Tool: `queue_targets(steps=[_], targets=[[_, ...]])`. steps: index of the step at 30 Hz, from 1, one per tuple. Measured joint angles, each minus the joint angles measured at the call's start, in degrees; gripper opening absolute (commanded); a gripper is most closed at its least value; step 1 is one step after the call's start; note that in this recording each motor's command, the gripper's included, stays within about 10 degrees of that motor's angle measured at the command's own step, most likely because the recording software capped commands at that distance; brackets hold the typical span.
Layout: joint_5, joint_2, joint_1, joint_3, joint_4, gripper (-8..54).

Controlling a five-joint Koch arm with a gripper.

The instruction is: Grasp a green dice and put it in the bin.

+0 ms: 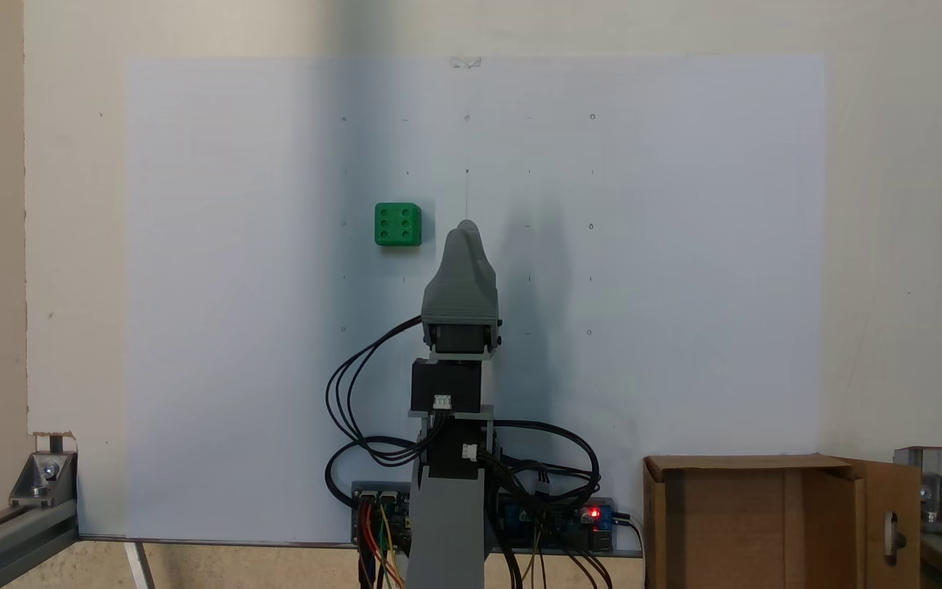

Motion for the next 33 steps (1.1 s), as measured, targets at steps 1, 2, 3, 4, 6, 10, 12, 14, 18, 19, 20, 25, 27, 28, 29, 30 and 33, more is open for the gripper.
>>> queue_targets(steps=[1, 2, 3, 4, 6, 10, 12, 14, 18, 19, 20, 25, 27, 28, 29, 30, 33], targets=[[0.00, 0.00, 0.00, 0.00, 0.00, 43.7], [0.00, 0.00, 0.00, 0.00, 0.00, 43.7], [0.00, 0.00, 0.00, 0.00, 0.00, 43.8], [0.00, 0.00, 0.00, 0.00, 0.00, 43.9], [0.00, 0.00, 0.00, 0.00, 0.00, 44.0], [0.00, 0.00, 0.00, 0.00, 0.00, 43.9], [0.00, 0.00, 0.09, 0.00, 0.00, 43.9], [0.00, 0.00, 0.09, 0.00, 0.00, 43.9], [0.00, 0.00, -0.26, 0.00, 0.00, 42.9], [0.00, 0.00, -0.26, 0.00, 0.00, 41.3], [0.00, 0.00, -0.18, 0.00, 0.00, 41.3], [0.09, 0.00, 0.09, -9.84, 13.89, 41.3], [0.09, 0.00, 0.26, -13.62, 20.48, 41.3], [0.09, 0.00, 0.35, -15.03, 23.73, 41.3], [0.18, 0.00, 0.26, -16.08, 26.89, 41.3], [0.18, 0.00, 0.26, -17.23, 30.50, 41.3], [0.53, 0.00, 1.05, -28.65, 51.94, 41.3]])
